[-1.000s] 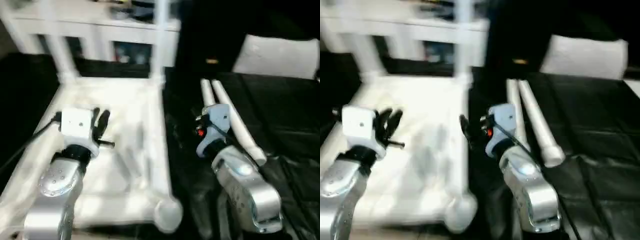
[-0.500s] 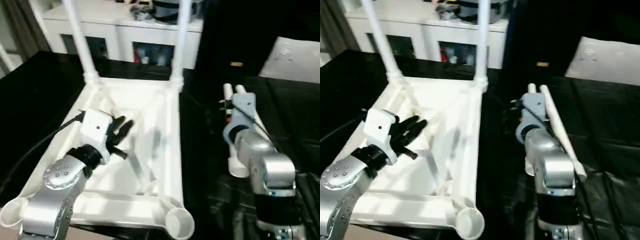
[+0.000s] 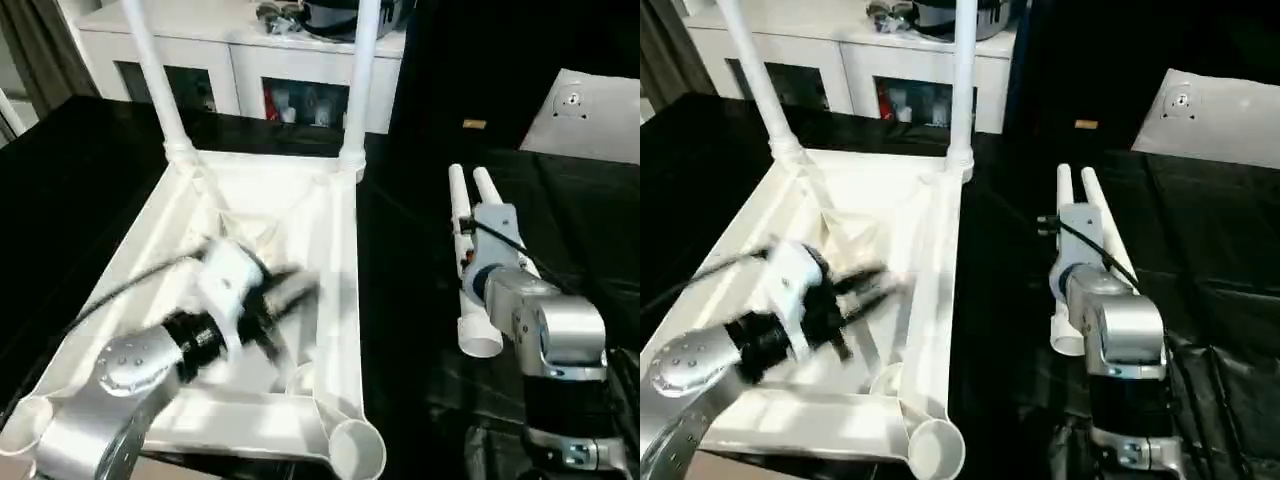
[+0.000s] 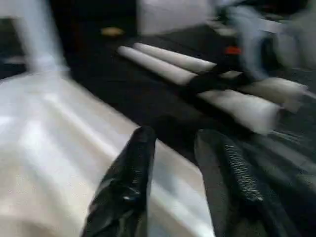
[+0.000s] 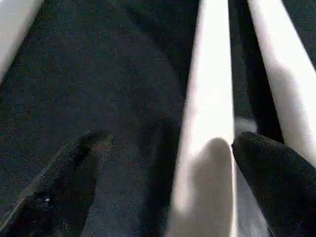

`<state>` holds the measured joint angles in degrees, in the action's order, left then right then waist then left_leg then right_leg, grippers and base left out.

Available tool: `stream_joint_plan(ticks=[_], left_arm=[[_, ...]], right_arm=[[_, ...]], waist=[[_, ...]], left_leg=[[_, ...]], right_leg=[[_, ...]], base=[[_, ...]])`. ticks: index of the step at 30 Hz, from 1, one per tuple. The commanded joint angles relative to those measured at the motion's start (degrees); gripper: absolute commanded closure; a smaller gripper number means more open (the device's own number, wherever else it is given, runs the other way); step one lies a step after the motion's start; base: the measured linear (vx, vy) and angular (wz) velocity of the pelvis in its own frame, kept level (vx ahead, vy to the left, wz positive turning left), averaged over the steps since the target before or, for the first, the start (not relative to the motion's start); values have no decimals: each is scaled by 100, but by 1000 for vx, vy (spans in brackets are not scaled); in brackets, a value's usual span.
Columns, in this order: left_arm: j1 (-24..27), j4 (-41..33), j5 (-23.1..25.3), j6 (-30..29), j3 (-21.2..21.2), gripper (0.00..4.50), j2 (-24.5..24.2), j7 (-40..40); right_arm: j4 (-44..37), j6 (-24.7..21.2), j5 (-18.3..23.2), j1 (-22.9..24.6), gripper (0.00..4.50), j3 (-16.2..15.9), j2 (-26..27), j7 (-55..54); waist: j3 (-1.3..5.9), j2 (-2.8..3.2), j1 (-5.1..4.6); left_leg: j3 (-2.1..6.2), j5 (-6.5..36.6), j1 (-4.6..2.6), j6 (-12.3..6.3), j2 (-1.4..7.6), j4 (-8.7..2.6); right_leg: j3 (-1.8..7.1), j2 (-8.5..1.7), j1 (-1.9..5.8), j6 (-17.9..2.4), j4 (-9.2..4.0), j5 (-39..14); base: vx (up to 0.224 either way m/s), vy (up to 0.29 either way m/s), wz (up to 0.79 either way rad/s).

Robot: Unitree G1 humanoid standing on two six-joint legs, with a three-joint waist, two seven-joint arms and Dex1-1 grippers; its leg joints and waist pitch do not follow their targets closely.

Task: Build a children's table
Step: Pick table leg

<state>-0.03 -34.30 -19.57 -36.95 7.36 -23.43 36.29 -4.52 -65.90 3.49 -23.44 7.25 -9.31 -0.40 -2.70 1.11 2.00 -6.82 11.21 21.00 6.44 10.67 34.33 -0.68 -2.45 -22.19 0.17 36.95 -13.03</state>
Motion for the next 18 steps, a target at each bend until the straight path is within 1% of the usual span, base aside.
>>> stream_joint_plan(ticks=[1,2,3,5,6,7,8,9,10,11,12,13,16,17,18], left_arm=[[13,-107,-88,-109,95,291,-83,144],[12,-129,-162,-162,110,291,-81,161],[-6,-144,-193,-192,153,291,-103,193],[-39,-160,-232,-266,211,291,-163,233],[-44,-162,-237,-283,218,291,-176,236],[-114,-128,-218,-289,239,291,-196,212],[-148,-98,-201,-275,247,291,-195,203],[-171,-83,-200,-276,251,286,-203,202],[-205,-89,-179,-275,271,284,-224,211],[-238,-90,-192,-282,262,284,-208,191],[-242,-98,-201,-285,259,284,-203,179],[-277,-112,-224,-299,265,284,-223,195],[-326,-135,-251,-328,287,284,-268,220],[-338,-137,-292,-337,258,284,-247,216],[-345,-141,-313,-350,235,284,-254,217]], right_arm=[[-145,-263,-28,73,0,81,-10,-62],[-156,-355,-26,76,0,81,-11,-73],[-145,-443,-13,62,0,137,20,-102],[-65,-562,4,25,0,233,63,-134],[-45,-574,3,18,0,241,64,-134],[22,-741,74,-39,0,357,92,-84],[60,-789,88,-57,0,378,94,-73],[77,-837,92,-70,18,387,93,-68],[82,-888,102,-78,29,412,97,-63],[81,-953,125,-87,36,435,99,-47],[69,-986,134,-83,39,446,103,-40],[66,-1075,164,-83,62,531,148,-42],[57,-1200,211,-38,74,601,176,-4],[45,-1237,223,-35,84,640,199,-5],[28,-1313,244,-24,91,743,254,-10]], waist=[[274,-3,1],[269,-12,-7],[266,-38,-14],[257,-31,-12],[259,-30,-11],[255,-110,-29],[259,-65,-18],[252,-60,-22],[251,-59,-24],[251,-105,-37],[261,-91,-23],[266,-93,-25],[274,-102,-29],[276,-91,-25],[276,-95,-24]], left_leg=[[-125,756,-17,335,32,-382],[-124,862,-19,358,33,-391],[-130,895,-20,363,32,-391],[-126,1001,-27,369,39,-401],[-124,1007,-28,376,40,-401],[-138,1008,-22,361,41,-401],[-128,1021,-39,371,41,-403],[-135,1037,-41,373,42,-399],[-133,1038,-41,387,47,-400],[-140,1019,-34,381,50,-402],[-135,973,-45,390,53,-401],[-134,907,-39,402,55,-400],[-139,777,-29,416,50,-391],[-141,745,-36,427,51,-389],[-142,733,-33,433,50,-389]], right_leg=[[193,-268,233,-606,-484,-644],[194,-274,237,-590,-496,-844],[194,-269,234,-575,-507,-926],[196,-274,210,-518,-521,-1198],[194,-273,210,-506,-523,-1236],[199,-267,210,-482,-534,-1290],[194,-272,200,-472,-526,-1367],[198,-272,187,-469,-539,-1393],[197,-270,187,-469,-541,-1390],[199,-264,192,-461,-546,-1370],[196,-267,191,-461,-527,-1312],[194,-268,198,-485,-515,-1183],[196,-264,213,-516,-495,-923],[197,-260,214,-528,-489,-840],[195,-260,218,-537,-487,-812]], base=[[0,0,0],[0,0,0],[0,0,0],[0,0,0],[0,0,0],[0,0,0],[0,0,0],[0,0,0],[0,0,0],[0,0,0],[0,0,0],[0,0,0],[0,0,0],[0,0,0],[0,0,0]])
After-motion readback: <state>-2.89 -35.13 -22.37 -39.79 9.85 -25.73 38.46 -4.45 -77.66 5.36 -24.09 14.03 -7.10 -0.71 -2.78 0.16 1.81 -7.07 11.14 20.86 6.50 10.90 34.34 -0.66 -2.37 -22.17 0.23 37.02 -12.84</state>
